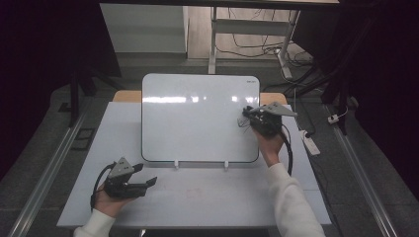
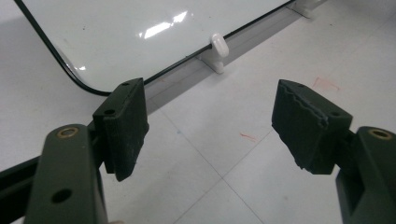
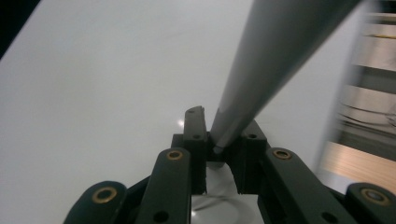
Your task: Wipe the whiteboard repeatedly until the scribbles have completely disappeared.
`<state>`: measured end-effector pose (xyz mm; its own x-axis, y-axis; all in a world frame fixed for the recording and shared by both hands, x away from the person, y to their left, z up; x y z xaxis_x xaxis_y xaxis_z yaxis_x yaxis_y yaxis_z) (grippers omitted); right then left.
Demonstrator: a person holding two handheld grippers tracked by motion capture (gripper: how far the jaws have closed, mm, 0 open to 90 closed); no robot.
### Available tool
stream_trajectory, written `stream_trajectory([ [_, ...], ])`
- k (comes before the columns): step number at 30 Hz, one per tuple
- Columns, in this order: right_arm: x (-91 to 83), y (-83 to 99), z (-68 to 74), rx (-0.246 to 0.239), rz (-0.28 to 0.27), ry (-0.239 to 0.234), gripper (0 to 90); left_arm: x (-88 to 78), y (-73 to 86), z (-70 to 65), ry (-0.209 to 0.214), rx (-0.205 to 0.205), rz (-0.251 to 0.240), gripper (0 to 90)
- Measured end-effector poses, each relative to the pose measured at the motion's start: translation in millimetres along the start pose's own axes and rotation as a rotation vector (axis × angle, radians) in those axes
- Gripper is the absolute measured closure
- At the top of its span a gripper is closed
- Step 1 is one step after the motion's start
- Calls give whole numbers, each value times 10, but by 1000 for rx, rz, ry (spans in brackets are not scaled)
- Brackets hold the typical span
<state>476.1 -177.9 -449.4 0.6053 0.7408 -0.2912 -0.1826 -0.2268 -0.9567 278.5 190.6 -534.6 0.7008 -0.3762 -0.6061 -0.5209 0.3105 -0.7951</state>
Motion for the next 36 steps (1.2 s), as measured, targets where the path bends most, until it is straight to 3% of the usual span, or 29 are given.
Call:
stream_trajectory([
  [1,90,44,176,-81,53,-42,780,4,2,6,-1,-1,2,277],
  [3,90,36,169,-95,59,-39,780,6,6,4,-1,0,4,277],
  [4,16,-11,8,-11,-2,11,780,3,7,-2,-1,2,4,277],
  [5,16,-11,8,-11,-2,11,780,-1,7,-9,-1,5,3,277],
  [7,-19,-16,-73,42,-38,30,780,-8,3,-15,0,8,0,277],
  [8,-5,-4,-22,14,-19,28,780,-7,2,-11,-1,7,0,277],
  [10,63,54,156,-60,42,-37,780,4,5,-2,-1,3,4,277],
  [11,57,72,181,-119,76,-33,780,7,6,-2,-1,3,6,277],
  [12,57,72,181,-119,76,-33,780,5,8,-5,-1,6,5,277],
  [15,-125,20,-107,-9,-10,68,780,-14,5,-19,-2,8,-1,277],
  [16,-155,35,-142,28,-29,63,780,-15,3,-18,-2,7,-3,277],
  [17,-126,96,-20,-17,13,28,780,-11,2,-13,-2,6,-2,277],
  [18,-126,96,-20,-17,13,28,780,-3,2,-8,-2,3,1,277],
  [19,-73,158,127,-101,64,-18,780,7,3,-4,-2,4,5,277],
  [21,-89,154,104,-115,74,-18,780,13,5,-12,-3,7,7,277],
  [23,-183,86,-97,-34,14,55,780,7,4,-30,-1,12,7,277],
  [25,-227,44,-214,28,-29,80,780,0,-3,-38,0,12,3,277],
  [26,-202,51,-168,11,-17,78,780,0,-6,-35,-1,12,1,277],
  [29,-33,151,167,-114,78,-31,780,18,1,-16,-1,4,7,277],
  [30,-19,159,204,-156,95,-21,780,21,4,-16,0,6,9,277],
  [31,-62,101,79,-98,56,0,780,20,6,-22,0,6,9,277],
  [32,-62,101,79,-98,56,0,780,15,7,-26,0,9,8,277],
  [34,-134,45,-100,-16,-5,55,780,0,3,-32,0,10,2,277],
  [35,-132,45,-110,5,-14,53,780,-4,0,-28,1,9,1,277],
  [36,-110,57,-57,-14,0,48,780,-3,-2,-20,0,7,0,277],
])
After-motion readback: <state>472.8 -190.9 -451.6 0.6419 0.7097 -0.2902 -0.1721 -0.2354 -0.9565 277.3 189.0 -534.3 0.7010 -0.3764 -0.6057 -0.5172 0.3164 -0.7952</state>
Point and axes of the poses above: each handheld gripper's, and its own axes: x roughly forward along the jaws, y roughly out of its underside, z roughly to its left, the point moved 5 cm from there along x, roughly forward along the jaws, and after that the axes turned 11 degrees about -y, right-handed, at the moved point
